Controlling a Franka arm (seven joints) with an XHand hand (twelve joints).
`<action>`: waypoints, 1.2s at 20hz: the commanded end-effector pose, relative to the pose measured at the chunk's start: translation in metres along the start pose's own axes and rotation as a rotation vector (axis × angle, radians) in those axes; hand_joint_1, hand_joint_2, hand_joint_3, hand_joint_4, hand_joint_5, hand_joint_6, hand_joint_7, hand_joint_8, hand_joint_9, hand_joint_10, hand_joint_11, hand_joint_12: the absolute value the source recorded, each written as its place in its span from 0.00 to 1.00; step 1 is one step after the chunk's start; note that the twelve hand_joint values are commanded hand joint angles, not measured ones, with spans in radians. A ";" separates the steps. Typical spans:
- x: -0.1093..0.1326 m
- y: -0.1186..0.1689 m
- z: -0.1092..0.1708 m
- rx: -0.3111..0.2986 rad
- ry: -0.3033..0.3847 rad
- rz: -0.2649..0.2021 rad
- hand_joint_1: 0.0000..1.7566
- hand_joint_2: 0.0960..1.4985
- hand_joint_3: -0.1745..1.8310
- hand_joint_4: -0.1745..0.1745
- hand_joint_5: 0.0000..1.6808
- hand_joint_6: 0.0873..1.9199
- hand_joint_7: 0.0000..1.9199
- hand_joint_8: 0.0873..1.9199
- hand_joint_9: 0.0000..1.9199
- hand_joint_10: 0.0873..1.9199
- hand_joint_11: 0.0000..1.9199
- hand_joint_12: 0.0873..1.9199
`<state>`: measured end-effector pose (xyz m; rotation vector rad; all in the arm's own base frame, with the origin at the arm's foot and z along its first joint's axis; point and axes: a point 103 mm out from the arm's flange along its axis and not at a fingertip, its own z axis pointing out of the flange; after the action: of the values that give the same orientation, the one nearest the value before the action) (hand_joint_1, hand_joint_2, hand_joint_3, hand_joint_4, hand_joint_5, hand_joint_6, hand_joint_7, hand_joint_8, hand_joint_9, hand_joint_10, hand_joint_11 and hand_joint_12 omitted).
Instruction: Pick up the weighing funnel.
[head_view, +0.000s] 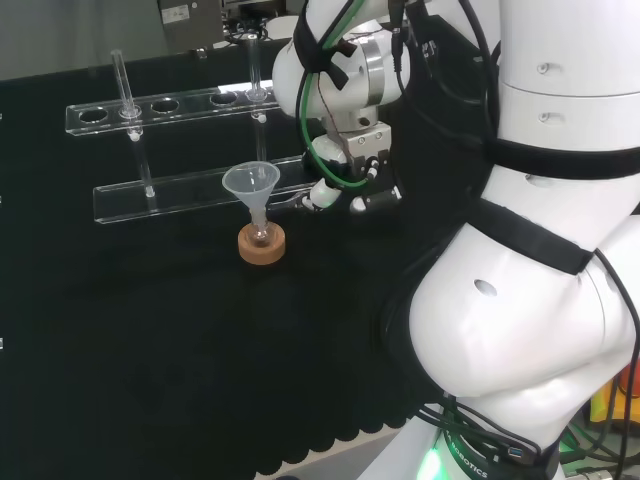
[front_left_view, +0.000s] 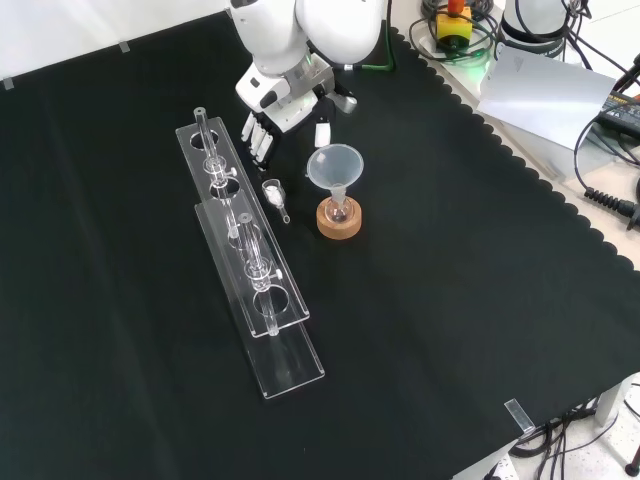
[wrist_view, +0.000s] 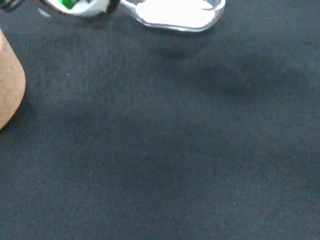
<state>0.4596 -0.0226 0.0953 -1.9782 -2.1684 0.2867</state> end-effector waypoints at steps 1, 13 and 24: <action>0.003 0.004 0.003 -0.003 0.000 -0.002 0.46 0.42 0.35 0.35 0.36 0.33 0.35 0.34 0.45 0.22 0.32 0.63; 0.006 0.020 0.015 0.003 -0.010 -0.009 0.47 0.42 0.35 0.35 0.36 0.34 0.36 0.34 0.45 0.22 0.32 0.63; 0.001 0.023 0.021 0.008 -0.021 -0.005 0.48 0.42 0.35 0.36 0.37 0.35 0.36 0.34 0.45 0.22 0.32 0.63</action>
<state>0.4754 -0.0192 0.0696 -1.9736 -2.1805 0.3141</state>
